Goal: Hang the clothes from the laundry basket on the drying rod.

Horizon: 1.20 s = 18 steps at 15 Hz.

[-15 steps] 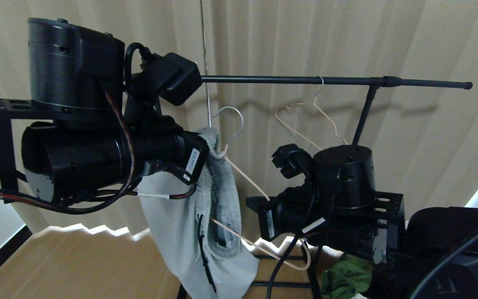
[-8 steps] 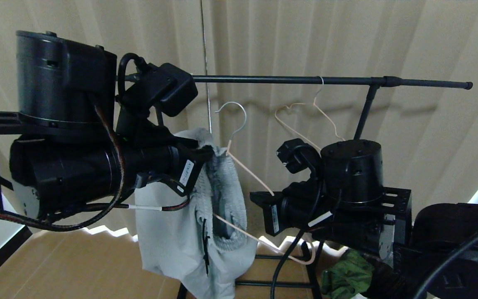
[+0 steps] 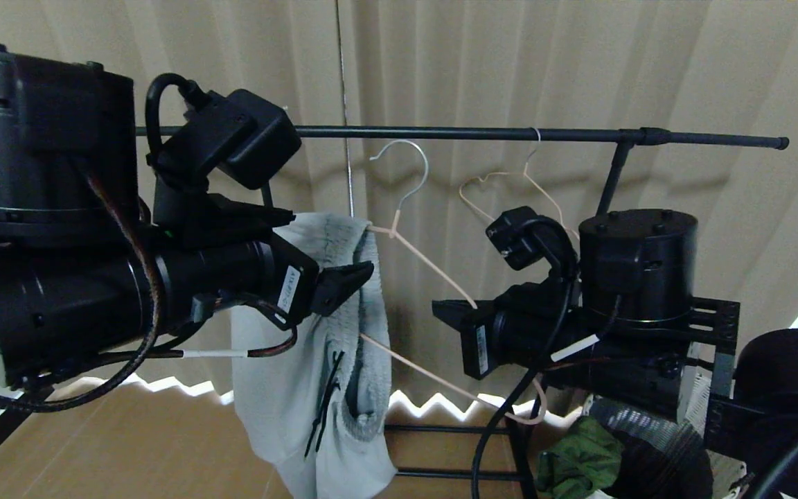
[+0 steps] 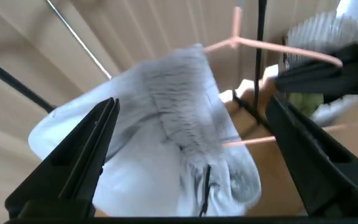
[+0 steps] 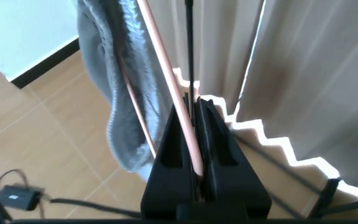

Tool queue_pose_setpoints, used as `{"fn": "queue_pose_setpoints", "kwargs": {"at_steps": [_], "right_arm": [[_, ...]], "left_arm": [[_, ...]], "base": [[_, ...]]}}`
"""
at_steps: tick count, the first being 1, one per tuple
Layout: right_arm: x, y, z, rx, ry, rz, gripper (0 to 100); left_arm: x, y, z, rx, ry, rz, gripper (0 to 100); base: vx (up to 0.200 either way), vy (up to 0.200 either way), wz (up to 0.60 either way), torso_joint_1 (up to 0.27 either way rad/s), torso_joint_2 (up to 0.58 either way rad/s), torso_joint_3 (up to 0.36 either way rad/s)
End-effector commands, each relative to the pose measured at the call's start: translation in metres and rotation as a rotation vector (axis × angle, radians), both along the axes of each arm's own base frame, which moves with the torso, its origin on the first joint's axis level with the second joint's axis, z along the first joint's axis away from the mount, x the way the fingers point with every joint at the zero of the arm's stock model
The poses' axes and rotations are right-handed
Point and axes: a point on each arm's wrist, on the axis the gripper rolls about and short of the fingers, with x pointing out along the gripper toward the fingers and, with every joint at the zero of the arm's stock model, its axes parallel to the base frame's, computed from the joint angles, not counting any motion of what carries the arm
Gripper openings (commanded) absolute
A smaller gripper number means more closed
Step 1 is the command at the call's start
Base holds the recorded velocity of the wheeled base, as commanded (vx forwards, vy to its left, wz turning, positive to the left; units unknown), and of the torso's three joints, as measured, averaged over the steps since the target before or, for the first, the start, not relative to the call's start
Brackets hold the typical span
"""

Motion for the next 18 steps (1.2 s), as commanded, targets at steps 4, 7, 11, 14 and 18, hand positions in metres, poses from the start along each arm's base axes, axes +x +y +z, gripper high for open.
{"fn": "queue_pose_setpoints", "kwargs": {"at_steps": [4, 7, 11, 14, 18], "right_arm": [[0.004, -0.037, 0.017, -0.081, -0.122, -0.048, 0], [-0.002, -0.047, 0.02, -0.105, -0.138, -0.003, 0], [-0.003, -0.046, 0.02, -0.126, -0.147, 0.05, 0], [-0.004, -0.043, 0.021, -0.136, -0.17, 0.098, 0], [-0.012, -0.04, 0.026, -0.114, -0.191, 0.154, 0]], "left_arm": [[0.009, 0.033, -0.011, 0.149, -0.17, 0.065, 100], [0.022, 0.051, -0.008, 0.211, -0.272, -0.077, 100], [0.027, 0.045, -0.006, 0.274, -0.344, -0.178, 100], [0.046, 0.035, -0.006, 0.323, -0.38, -0.228, 100], [0.058, 0.031, -0.014, 0.336, -0.361, -0.231, 100]], "base": [[0.0, 0.0, 0.0, 0.0, 0.0, 0.0], [0.0, 0.0, 0.0, 0.0, 0.0, 0.0], [0.0, 0.0, 0.0, 0.0, 0.0, 0.0], [0.0, 0.0, 0.0, 0.0, 0.0, 0.0], [0.0, 0.0, 0.0, 0.0, 0.0, 0.0]]}}
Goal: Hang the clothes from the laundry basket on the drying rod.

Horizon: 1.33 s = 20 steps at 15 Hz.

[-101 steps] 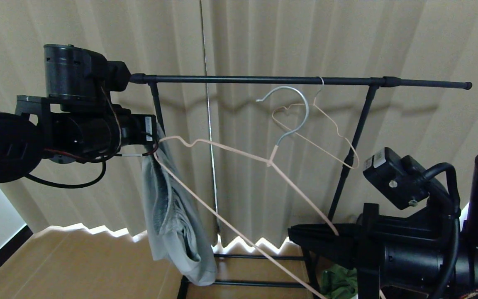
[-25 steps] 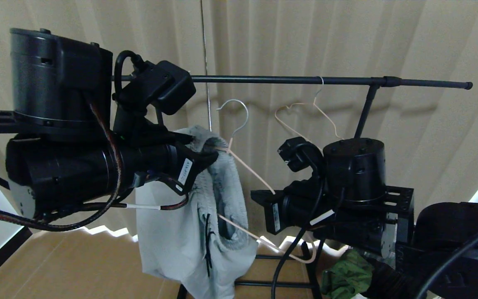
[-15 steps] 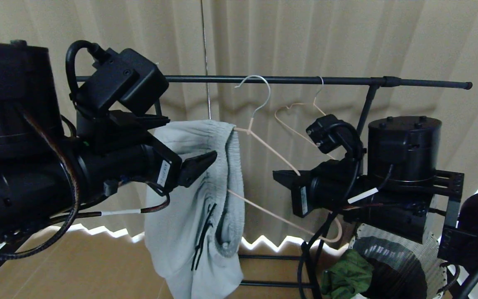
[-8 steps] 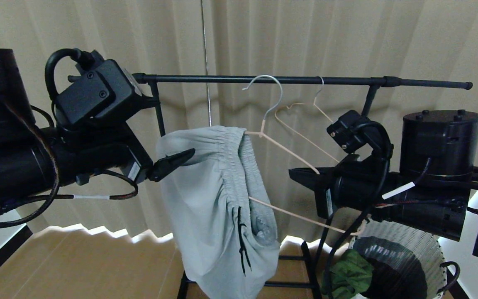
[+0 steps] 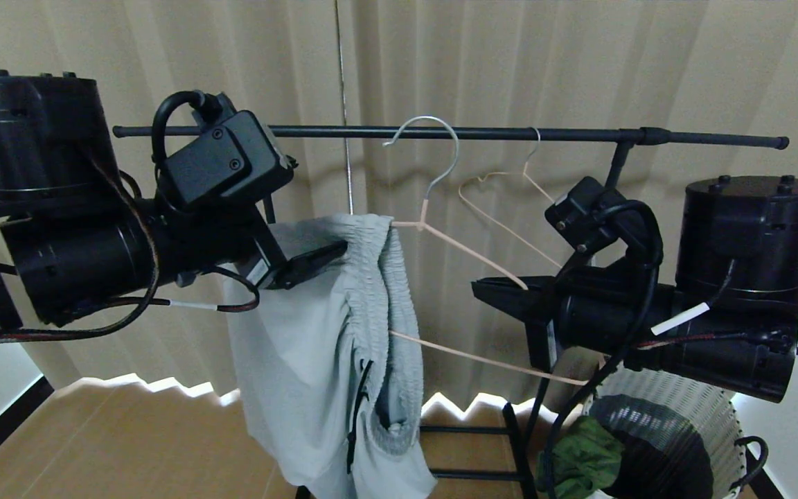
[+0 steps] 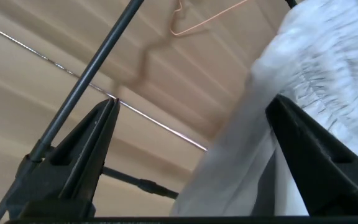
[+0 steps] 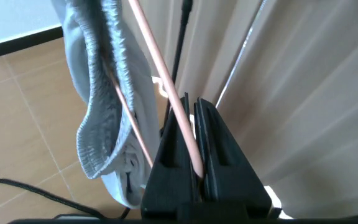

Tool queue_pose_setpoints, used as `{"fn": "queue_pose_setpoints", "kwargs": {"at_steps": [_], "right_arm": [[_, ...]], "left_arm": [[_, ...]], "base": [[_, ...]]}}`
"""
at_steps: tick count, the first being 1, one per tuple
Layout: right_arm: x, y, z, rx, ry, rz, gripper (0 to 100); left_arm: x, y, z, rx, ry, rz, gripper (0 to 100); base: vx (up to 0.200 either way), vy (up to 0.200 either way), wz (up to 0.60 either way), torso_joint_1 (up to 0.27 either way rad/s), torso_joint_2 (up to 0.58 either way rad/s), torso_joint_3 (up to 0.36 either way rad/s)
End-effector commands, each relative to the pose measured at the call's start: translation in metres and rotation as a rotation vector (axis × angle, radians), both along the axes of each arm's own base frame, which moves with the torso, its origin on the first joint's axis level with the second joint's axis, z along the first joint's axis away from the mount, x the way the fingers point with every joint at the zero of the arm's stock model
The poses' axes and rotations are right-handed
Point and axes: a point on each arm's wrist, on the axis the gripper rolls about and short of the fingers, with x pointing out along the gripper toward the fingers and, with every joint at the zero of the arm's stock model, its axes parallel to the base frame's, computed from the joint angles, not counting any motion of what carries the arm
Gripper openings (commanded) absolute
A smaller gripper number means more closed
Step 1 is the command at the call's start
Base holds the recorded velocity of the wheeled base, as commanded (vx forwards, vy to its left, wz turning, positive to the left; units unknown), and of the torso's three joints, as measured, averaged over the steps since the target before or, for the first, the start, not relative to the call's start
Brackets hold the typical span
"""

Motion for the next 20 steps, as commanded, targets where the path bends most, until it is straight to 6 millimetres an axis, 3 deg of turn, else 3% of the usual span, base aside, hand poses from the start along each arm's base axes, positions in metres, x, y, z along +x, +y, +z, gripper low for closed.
{"fn": "queue_pose_setpoints", "kwargs": {"at_steps": [1, 12, 13, 20], "right_arm": [[-0.006, 0.001, 0.003, 0.002, -0.017, 0.029, 0], [-0.021, 0.009, 0.009, 0.0, -0.05, 0.115, 0], [-0.021, 0.01, 0.009, 0.0, -0.05, 0.116, 0], [-0.028, 0.008, 0.011, 0.01, -0.053, 0.181, 0]], "left_arm": [[0.01, -0.004, -0.008, 0.01, 0.019, 0.004, 100], [0.013, -0.007, -0.012, 0.006, 0.015, -0.026, 100], [0.013, -0.007, -0.011, 0.004, 0.014, -0.032, 0], [0.015, -0.009, -0.014, 0.008, 0.022, -0.036, 0]], "base": [[0.0, 0.0, 0.0, 0.0, 0.0, 0.0], [0.0, 0.0, 0.0, 0.0, 0.0, 0.0], [0.0, 0.0, 0.0, 0.0, 0.0, 0.0], [0.0, 0.0, 0.0, 0.0, 0.0, 0.0]]}}
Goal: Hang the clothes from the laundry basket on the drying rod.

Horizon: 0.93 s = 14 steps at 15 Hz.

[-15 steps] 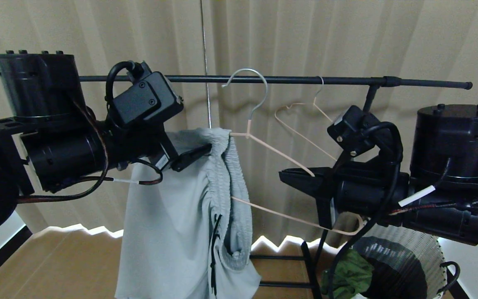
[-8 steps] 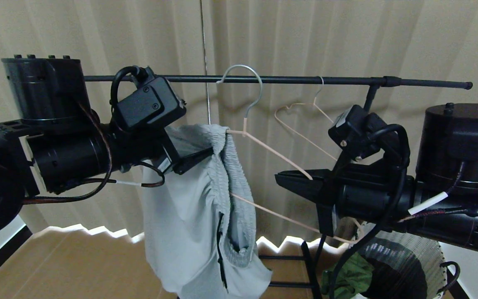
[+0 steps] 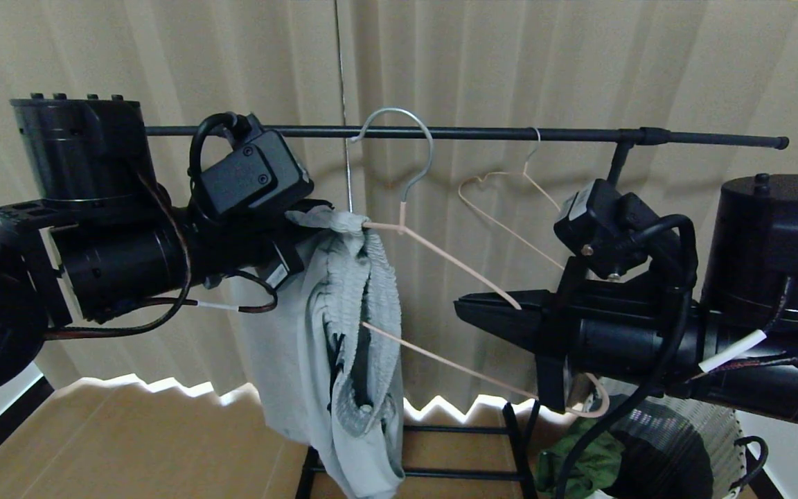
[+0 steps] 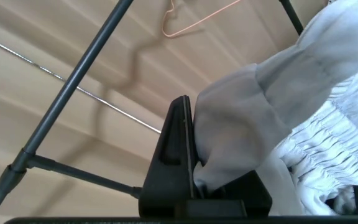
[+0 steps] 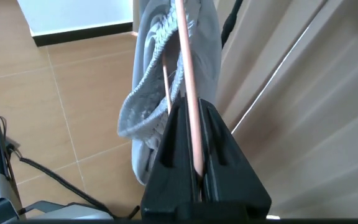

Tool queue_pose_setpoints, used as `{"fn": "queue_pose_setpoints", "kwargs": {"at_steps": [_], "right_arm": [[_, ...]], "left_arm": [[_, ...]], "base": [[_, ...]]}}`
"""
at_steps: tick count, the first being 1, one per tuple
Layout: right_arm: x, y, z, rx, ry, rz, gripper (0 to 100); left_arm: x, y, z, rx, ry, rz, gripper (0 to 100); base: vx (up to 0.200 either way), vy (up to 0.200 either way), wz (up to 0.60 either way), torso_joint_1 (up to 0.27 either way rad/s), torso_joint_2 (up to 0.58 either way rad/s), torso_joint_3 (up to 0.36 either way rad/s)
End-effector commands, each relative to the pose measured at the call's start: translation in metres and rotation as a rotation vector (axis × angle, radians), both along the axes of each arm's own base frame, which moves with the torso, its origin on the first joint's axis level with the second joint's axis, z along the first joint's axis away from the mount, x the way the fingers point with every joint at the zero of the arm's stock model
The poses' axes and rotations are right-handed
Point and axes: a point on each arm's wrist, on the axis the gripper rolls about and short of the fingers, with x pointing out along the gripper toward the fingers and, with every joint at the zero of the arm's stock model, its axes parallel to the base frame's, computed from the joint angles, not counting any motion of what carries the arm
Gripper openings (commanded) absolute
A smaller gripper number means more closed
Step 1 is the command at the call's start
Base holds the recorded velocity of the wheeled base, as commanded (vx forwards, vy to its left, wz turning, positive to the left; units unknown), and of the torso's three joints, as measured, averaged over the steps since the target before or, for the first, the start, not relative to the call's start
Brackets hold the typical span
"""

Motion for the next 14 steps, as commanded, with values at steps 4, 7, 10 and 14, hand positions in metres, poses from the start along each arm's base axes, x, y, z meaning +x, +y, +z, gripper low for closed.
{"fn": "queue_pose_setpoints", "kwargs": {"at_steps": [4, 7, 10, 14], "right_arm": [[0.002, -0.005, 0.001, -0.004, -0.001, -0.019, 0], [0.006, -0.01, -0.001, -0.009, 0.002, -0.051, 100], [0.019, -0.025, -0.001, -0.009, -0.002, -0.14, 100], [0.029, -0.04, -0.002, -0.013, -0.01, -0.247, 100]], "left_arm": [[0.001, -0.001, -0.002, 0.003, 0.005, 0.002, 0], [0.001, 0.001, -0.003, 0.003, 0.007, 0.013, 0], [0.002, 0.005, -0.005, 0.007, 0.017, 0.1, 0], [0.001, 0.004, -0.009, -0.122, 0.13, 0.239, 0]], "base": [[0.0, 0.0, 0.0, 0.0, 0.0, 0.0], [0.0, 0.0, 0.0, 0.0, 0.0, 0.0], [0.0, 0.0, 0.0, 0.0, 0.0, 0.0], [0.0, 0.0, 0.0, 0.0, 0.0, 0.0]]}}
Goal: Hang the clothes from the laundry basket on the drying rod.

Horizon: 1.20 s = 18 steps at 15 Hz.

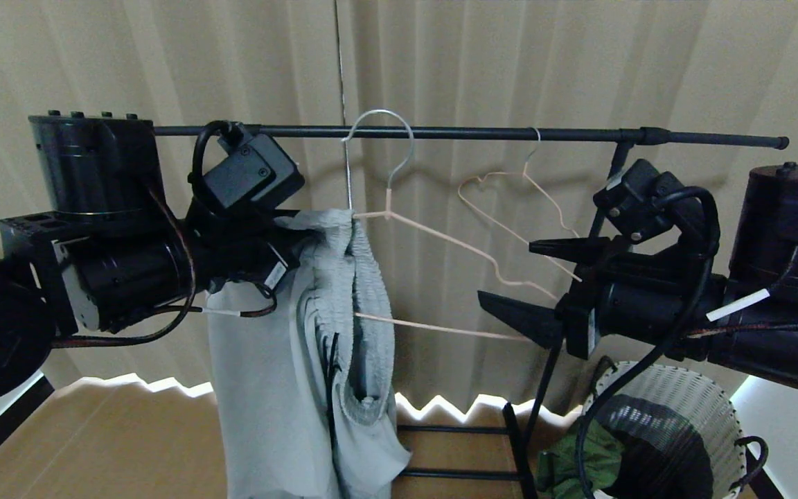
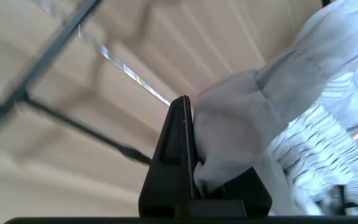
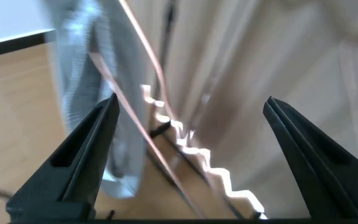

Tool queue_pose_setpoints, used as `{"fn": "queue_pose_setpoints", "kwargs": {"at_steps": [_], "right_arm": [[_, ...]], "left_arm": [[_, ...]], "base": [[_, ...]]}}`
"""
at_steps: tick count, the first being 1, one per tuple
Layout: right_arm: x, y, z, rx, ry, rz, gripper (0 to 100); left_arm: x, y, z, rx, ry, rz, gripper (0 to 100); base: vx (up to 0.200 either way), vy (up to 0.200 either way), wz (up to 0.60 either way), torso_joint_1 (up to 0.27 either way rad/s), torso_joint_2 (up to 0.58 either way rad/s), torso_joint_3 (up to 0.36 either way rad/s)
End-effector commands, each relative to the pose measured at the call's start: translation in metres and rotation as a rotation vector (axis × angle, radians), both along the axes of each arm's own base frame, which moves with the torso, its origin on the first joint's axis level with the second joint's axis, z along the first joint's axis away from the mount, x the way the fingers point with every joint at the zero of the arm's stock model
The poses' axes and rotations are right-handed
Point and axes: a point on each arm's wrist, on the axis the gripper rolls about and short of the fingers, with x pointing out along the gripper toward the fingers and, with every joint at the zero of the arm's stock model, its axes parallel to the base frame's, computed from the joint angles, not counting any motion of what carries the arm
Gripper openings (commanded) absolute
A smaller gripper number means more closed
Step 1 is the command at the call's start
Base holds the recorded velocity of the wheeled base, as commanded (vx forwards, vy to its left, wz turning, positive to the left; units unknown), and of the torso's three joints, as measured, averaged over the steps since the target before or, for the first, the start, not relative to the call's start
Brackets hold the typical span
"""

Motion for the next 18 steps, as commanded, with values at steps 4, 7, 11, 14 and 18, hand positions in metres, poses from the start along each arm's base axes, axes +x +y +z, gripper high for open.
{"fn": "queue_pose_setpoints", "kwargs": {"at_steps": [4, 7, 11, 14, 18], "right_arm": [[0.0, -0.003, -0.005, -0.008, 0.005, -0.024, 100], [-0.008, 0.008, -0.011, -0.019, 0.026, 0.029, 100], [-0.006, 0.014, -0.014, -0.018, 0.023, 0.04, 100], [0.008, 0.0, -0.012, 0.004, -0.015, -0.031, 100], [0.016, -0.021, -0.006, 0.014, -0.033, -0.113, 100]], "left_arm": [[0.002, 0.002, 0.002, -0.169, 0.157, 0.178, 0], [0.004, 0.001, 0.011, -0.259, 0.17, 0.196, 0], [0.007, 0.01, 0.005, -0.244, 0.162, 0.295, 0], [0.01, 0.012, 0.0, -0.192, 0.144, 0.362, 0], [0.013, 0.017, 0.003, -0.199, 0.118, 0.431, 0]], "base": [[0.0, 0.0, 0.0, 0.0, 0.0, 0.0], [0.0, 0.0, 0.0, 0.0, 0.0, 0.0], [0.0, 0.0, 0.0, 0.0, 0.0, 0.0], [0.0, 0.0, 0.0, 0.0, 0.0, 0.0], [0.0, 0.0, 0.0, 0.0, 0.0, 0.0]]}}
